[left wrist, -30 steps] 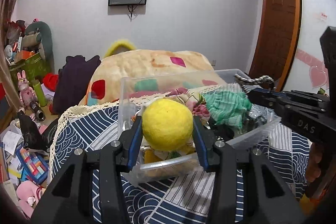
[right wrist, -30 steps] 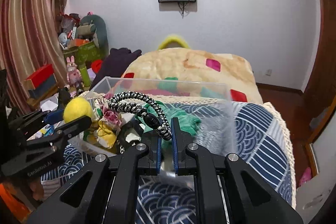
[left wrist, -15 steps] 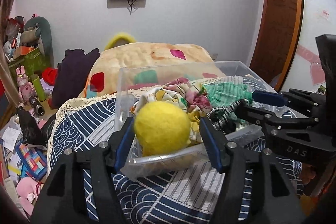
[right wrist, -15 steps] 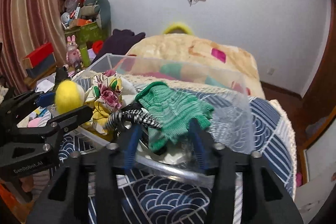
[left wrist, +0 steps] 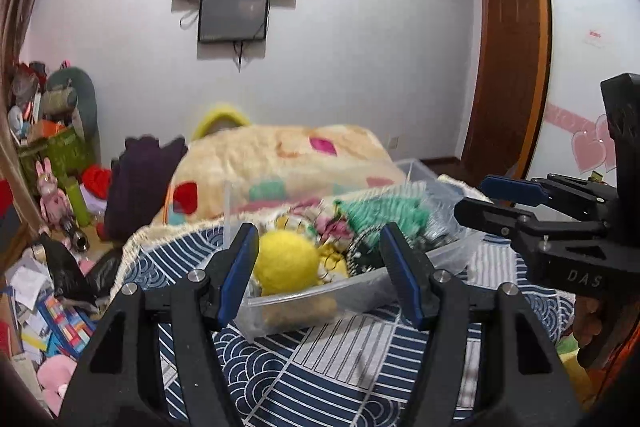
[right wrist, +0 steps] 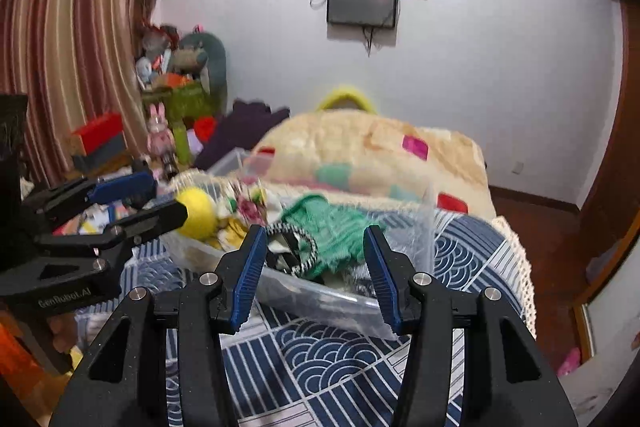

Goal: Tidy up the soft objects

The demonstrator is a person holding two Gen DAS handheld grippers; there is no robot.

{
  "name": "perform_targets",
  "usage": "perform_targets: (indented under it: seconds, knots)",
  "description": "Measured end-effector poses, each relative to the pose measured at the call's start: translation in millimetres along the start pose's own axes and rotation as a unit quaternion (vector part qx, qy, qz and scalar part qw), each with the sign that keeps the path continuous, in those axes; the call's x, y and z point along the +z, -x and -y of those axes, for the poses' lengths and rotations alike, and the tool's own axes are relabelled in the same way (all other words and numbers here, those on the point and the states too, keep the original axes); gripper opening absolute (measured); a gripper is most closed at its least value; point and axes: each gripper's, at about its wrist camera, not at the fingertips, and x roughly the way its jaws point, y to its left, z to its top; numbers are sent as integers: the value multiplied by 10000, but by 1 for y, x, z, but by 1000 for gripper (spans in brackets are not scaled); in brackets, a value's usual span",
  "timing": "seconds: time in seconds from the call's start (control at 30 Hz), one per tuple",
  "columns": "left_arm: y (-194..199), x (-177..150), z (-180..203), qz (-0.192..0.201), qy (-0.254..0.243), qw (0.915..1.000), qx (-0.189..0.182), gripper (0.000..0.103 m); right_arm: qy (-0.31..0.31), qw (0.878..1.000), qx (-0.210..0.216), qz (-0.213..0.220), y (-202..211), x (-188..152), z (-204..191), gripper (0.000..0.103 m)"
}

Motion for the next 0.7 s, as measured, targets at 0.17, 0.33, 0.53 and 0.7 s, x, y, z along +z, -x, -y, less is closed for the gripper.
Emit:
perform_targets:
  seconds: [0.17,0.33,0.53,0.7]
  knots:
    - [27,6,2,288,142,9994,-123,63,-129,9992,42,363,24,5,-1,48]
    - [54,8,8,604,149,9979,-169,69,-137,9976,20,675,45,1,-5,65]
    - [73,4,16,749,118,9969,-205,86,-176,9956,-94,919,58,-4,-7,85]
    - [77,-3,21,891,29,9960,-3,98,-244,9952,0,943,61,-6,-6,86]
